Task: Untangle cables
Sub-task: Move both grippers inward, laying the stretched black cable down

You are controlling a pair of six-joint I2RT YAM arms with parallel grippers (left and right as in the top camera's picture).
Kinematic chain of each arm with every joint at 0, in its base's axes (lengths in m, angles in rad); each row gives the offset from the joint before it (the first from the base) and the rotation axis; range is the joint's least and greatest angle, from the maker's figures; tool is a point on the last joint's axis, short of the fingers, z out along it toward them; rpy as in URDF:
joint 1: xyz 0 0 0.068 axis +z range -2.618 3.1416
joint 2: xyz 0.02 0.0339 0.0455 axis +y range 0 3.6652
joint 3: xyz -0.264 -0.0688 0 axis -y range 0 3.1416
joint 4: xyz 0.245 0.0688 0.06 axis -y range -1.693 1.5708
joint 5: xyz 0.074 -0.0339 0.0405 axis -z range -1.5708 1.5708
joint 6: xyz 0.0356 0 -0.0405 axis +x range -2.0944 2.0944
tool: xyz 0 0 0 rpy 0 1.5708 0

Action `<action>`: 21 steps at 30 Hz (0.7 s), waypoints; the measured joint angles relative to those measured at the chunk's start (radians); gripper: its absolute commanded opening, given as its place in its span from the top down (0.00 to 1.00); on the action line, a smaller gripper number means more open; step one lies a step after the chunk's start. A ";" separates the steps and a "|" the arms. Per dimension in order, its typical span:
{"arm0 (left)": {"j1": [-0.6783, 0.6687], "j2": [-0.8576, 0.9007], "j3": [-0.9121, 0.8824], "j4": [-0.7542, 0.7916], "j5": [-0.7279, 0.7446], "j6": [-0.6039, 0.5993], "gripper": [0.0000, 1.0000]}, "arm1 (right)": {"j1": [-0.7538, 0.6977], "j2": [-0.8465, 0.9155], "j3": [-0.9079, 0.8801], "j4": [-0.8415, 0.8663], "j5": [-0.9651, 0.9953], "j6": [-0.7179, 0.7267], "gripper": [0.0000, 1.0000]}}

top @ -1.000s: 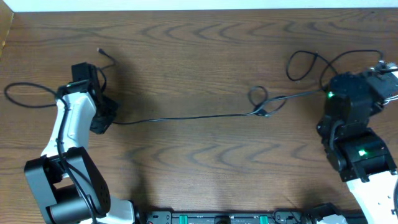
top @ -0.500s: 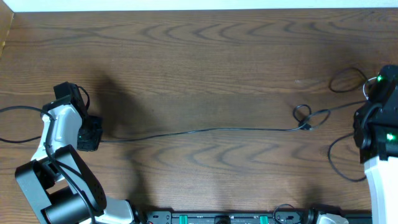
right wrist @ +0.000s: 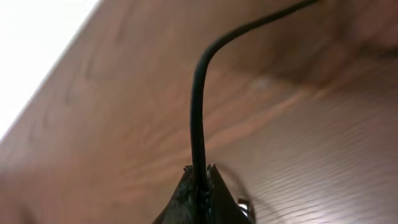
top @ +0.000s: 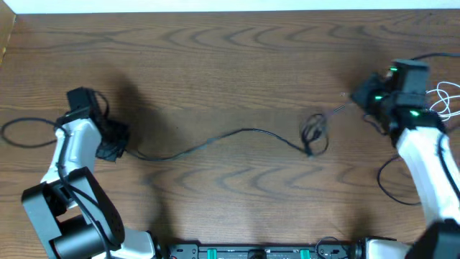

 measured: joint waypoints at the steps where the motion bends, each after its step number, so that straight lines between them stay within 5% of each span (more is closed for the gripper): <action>1: -0.018 0.000 0.000 0.010 0.014 0.024 0.47 | 0.019 0.024 0.000 0.009 -0.017 -0.001 0.99; 6: -0.121 0.000 0.000 0.058 0.042 0.117 0.40 | 0.117 0.124 0.000 0.079 -0.061 -0.014 0.95; 8: -0.163 0.000 0.000 0.073 0.050 0.146 0.38 | 0.156 0.151 0.000 0.115 -0.069 -0.021 0.75; 10: -0.203 0.000 0.000 0.086 0.057 0.167 0.36 | 0.190 0.168 0.000 0.143 -0.077 -0.042 0.40; 12: -0.232 0.000 0.000 0.091 0.060 0.180 0.31 | 0.219 0.173 0.000 0.159 -0.082 -0.070 0.18; 16: -0.273 0.000 0.000 0.109 0.071 0.215 0.14 | 0.247 0.173 0.022 0.072 -0.089 -0.154 0.10; 21: -0.298 0.000 0.000 0.118 0.100 0.252 0.08 | 0.249 0.172 0.159 -0.222 -0.105 -0.240 0.13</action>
